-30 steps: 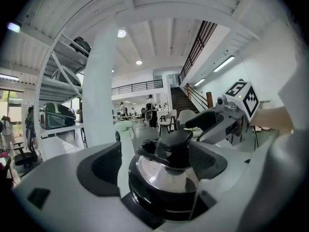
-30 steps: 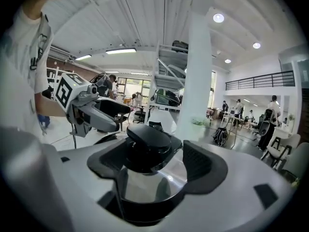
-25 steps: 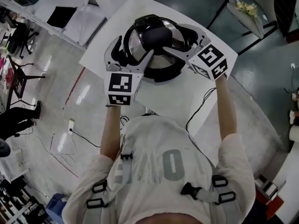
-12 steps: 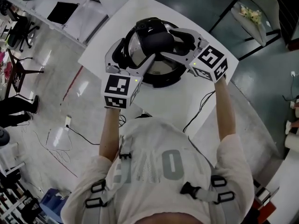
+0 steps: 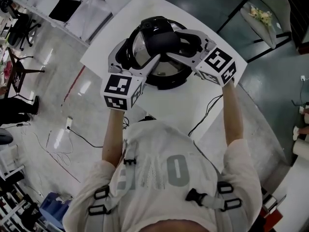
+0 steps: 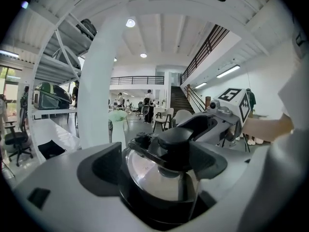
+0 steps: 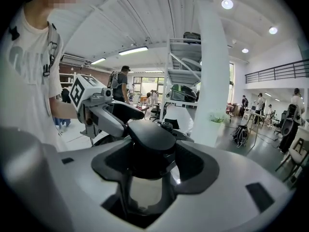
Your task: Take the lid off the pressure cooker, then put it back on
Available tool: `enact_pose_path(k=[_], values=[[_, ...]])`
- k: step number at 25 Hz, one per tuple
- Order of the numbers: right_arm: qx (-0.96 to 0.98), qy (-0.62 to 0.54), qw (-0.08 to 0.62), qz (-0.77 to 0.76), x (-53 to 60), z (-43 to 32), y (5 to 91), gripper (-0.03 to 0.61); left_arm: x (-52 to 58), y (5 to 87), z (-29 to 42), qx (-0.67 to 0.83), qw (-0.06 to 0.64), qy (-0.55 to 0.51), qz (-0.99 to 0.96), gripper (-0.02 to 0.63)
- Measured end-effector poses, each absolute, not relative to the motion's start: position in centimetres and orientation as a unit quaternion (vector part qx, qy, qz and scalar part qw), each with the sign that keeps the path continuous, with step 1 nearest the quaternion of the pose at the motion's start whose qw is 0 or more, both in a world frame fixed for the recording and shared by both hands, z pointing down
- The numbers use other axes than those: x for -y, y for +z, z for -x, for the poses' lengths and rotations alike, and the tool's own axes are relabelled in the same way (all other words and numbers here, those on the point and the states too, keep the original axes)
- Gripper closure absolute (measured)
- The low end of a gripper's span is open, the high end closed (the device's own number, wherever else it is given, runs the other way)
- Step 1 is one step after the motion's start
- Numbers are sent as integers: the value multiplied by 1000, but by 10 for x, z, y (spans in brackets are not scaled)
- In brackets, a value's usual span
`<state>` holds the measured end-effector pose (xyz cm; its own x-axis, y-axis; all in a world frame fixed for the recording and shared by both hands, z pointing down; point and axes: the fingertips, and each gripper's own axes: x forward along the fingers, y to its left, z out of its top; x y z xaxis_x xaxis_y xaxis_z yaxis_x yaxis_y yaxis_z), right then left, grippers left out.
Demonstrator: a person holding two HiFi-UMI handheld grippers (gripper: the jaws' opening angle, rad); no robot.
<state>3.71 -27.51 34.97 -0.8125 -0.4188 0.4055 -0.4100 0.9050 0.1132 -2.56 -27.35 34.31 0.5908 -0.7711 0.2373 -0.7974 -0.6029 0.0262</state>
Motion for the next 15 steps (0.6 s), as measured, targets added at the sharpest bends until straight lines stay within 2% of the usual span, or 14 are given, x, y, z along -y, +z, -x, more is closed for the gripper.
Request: enact_pose_path(k=[7, 15], values=[[953, 0, 218, -211, 275, -37, 350, 308, 278, 347, 36, 448, 77, 117, -883, 178], [951, 3, 222, -216, 272, -41, 347, 333, 278, 341, 40, 458, 47, 141, -877, 176]])
